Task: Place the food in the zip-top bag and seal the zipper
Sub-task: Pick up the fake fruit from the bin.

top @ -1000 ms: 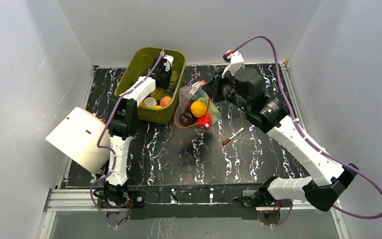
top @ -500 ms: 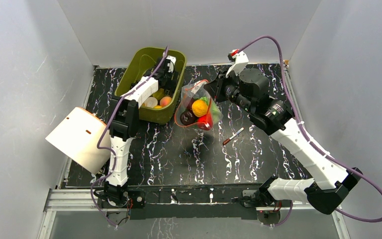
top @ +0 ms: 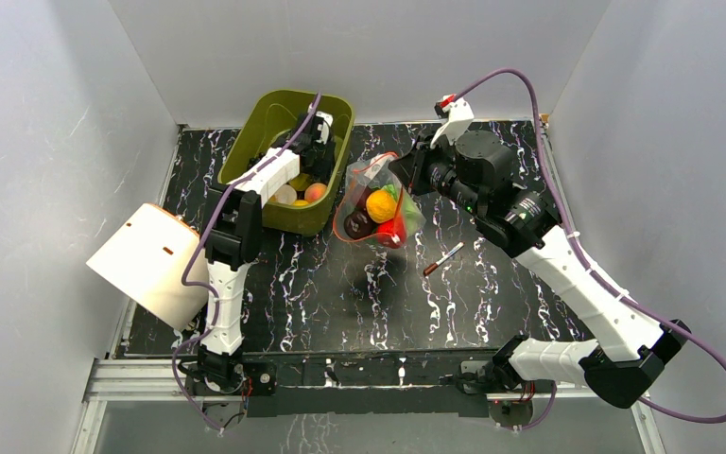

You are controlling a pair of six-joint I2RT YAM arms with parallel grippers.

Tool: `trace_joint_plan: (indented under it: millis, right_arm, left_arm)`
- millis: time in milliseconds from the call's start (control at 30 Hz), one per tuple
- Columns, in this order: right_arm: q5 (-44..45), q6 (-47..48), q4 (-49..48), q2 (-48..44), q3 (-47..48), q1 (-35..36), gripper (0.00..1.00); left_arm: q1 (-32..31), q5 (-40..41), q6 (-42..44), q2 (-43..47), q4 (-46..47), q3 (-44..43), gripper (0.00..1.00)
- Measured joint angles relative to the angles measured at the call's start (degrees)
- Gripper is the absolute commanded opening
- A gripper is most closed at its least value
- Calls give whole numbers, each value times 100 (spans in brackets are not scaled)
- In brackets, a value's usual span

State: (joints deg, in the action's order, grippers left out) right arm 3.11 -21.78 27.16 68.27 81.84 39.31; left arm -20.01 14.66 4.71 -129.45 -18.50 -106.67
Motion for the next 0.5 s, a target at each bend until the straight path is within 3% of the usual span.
trace_joint_plan:
  millis: [33, 200, 367, 500]
  right_arm:
    - [2, 2, 15, 0, 0, 0, 0]
    - [17, 4, 79, -9, 0, 0, 0]
    - [17, 9, 118, -9, 0, 0, 0]
    - [17, 31, 118, -11, 0, 0, 0]
  left_arm:
    - [0, 15, -2, 0, -2, 0, 66]
    - [0, 179, -22, 0, -46, 0, 42]
    - [2, 275, -2, 0, -83, 0, 27]
    - [0, 280, 20, 0, -68, -2, 23]
